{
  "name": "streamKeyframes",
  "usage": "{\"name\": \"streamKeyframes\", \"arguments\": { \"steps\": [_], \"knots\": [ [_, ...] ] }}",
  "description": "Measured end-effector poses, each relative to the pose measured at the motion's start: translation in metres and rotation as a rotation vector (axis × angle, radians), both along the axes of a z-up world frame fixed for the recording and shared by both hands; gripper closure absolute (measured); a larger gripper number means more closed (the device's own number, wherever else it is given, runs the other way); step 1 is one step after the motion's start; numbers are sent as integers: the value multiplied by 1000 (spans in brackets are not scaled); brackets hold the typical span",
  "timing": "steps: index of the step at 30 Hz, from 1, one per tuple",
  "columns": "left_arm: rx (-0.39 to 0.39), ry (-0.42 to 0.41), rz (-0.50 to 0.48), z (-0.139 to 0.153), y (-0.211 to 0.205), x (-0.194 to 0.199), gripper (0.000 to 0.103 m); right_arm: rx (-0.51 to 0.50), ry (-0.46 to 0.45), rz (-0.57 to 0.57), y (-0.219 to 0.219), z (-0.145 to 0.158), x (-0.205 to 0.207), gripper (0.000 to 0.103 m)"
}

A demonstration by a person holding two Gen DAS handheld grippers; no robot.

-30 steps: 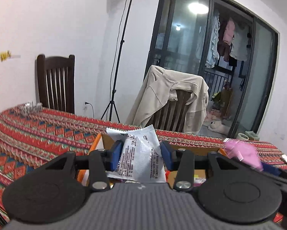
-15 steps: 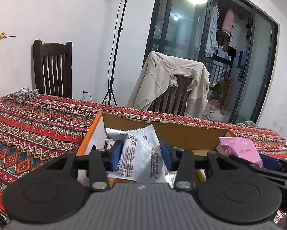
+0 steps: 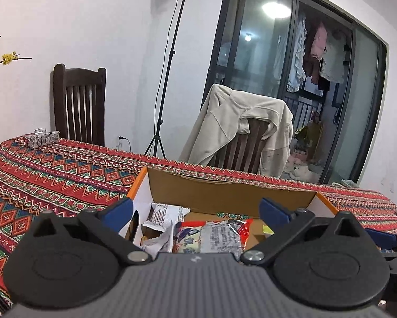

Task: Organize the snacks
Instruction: 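Open both tools and withdraw them from the box to the table, then grasp yellow chip bag with left tool while right tool grasps cookie packet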

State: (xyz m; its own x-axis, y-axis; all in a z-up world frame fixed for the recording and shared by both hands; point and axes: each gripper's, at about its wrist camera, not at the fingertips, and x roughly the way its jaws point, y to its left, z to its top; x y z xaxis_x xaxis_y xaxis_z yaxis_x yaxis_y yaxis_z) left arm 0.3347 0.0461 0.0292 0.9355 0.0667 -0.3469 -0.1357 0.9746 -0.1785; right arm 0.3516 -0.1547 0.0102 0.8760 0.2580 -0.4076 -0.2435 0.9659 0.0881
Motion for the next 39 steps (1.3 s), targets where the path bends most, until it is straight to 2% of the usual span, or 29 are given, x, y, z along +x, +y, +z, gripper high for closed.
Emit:
{"name": "streamKeyframes", "arguments": {
  "steps": [6,10,13,17,21,26,33,36,39],
  "knots": [
    [2,-4,-2,3,-1,-1,0,-12,0,-1,2,1,0,0],
    [-16,-12,31,16,2,-6,0,-11,-17,-5,-3,16,-9,0],
    [-40,13,25,28,4,-8,0,6,-7,21,-10,28,-20,0],
    [4,16,33,39,0,-26,0,-18,-17,22,-18,38,-41,0],
    [13,44,23,42,-2,-49,0,-44,-15,20,-27,42,-65,0],
    [39,82,21,32,-4,-81,0,-73,-5,11,-43,37,-97,0],
    [88,189,-16,-2,-9,-111,0,-94,48,-21,-71,10,-124,0],
    [78,234,-29,-18,-11,-115,0,-83,68,-43,-86,-4,-127,0],
    [28,258,1,-38,-12,-115,0,-57,103,-79,-95,-22,-125,0]
  ]
}}
